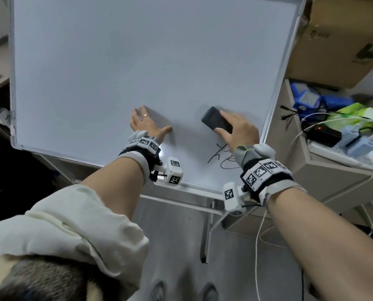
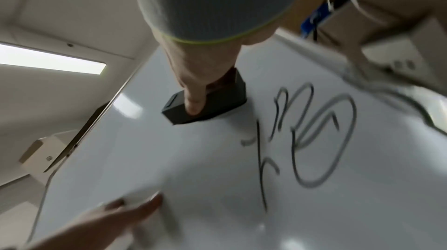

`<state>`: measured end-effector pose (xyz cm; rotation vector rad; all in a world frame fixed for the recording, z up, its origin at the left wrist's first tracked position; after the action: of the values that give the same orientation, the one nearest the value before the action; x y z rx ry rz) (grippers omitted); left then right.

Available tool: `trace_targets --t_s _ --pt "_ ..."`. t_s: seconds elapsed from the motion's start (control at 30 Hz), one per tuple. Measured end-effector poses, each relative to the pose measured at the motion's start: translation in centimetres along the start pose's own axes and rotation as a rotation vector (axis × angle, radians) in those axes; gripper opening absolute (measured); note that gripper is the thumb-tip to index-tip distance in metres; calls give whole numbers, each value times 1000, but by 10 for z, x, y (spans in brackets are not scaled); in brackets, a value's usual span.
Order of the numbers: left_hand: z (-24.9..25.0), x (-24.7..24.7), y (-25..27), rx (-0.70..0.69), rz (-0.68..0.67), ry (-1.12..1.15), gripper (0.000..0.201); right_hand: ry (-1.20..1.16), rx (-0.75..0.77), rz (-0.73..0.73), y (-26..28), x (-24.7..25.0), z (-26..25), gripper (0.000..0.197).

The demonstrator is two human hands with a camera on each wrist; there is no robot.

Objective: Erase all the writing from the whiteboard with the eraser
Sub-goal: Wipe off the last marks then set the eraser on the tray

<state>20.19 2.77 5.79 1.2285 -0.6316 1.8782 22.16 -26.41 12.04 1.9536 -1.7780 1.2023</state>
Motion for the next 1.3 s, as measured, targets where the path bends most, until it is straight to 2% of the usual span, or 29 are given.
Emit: trace_targets --t_s 0.1,0.23,0.3,0.4,0.47,0.53,0.6,0.73,0.83,0.97,1.07,1.3 --pt "-1 -2 0 27 12 -29 118 32 -36 26 -3 9 19 46" --pt "0 2 9 90 110 12 113 -39 15 -69 33 -31 25 44" --pt "3 4 12 109 138 49 102 -48 23 -152 48 -47 24 43" --pt "8 2 20 107 143 116 88 -12 33 -355 75 -72 27 44" --pt "11 0 25 93 154 148 88 25 37 -455 87 -82 28 44" --pt "17 -8 32 50 126 145 96 37 39 -496 86 -81 30 43" --pt "24 -19 37 3 74 117 108 3 53 -436 73 -63 26 42" --pt "25 -25 38 23 51 84 115 -142 63 -21 30 3 31 41" --pt "27 -25 36 26 45 78 116 -120 79 77 19 18 41 37" --pt "27 -26 37 17 48 73 115 -85 113 72 31 9 45 32" --pt "28 -25 37 13 38 69 114 -131 125 -11 47 -4 49 29" --pt "27 -27 38 4 38 40 113 -208 -49 -282 95 -40 68 28"
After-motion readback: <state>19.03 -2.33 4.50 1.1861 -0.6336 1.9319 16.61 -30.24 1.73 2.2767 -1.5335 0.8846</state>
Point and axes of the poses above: each hand's wrist, its own y-axis away from the middle knuckle, its own x-axis out of the back of the hand, z = x × y, the point moved 9 cm from there along -y, towards the middle knuckle, and after that the axes turned 14 degrees about -y, right-handed, at the moved point
